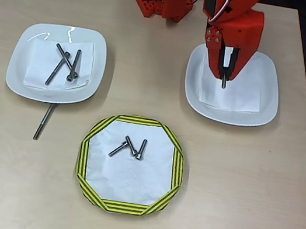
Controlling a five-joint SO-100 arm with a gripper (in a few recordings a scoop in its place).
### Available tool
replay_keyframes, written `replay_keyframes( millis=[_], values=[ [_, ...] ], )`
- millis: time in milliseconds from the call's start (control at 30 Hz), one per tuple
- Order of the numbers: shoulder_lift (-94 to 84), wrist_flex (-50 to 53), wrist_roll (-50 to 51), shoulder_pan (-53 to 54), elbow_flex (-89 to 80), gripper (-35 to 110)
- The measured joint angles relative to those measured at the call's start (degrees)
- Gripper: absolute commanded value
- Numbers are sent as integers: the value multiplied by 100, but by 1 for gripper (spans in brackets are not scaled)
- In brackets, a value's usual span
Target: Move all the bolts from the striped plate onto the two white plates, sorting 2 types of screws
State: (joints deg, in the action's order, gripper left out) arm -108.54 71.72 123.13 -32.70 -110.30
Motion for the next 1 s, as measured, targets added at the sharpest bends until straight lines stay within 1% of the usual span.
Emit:
replay_keyframes(
  millis=[33, 100, 333, 433, 567, 667, 767, 867, 1000],
  values=[
    [-211, -97, 185, -141, -290, 12],
    [-501, -387, 211, -220, -712, 14],
    [-545, -606, -132, 0, -694, 14],
    [-272, -589, -694, 343, -334, 13],
    [334, -413, -1758, 1204, 545, 13],
    [1099, -422, -2558, 1758, 1354, 14],
    [1819, -598, -3076, 2118, 1942, 15],
    [2461, -773, -3305, 2329, 2197, 16],
    [2944, -1055, -3445, 2312, 2303, 17]
  ],
)
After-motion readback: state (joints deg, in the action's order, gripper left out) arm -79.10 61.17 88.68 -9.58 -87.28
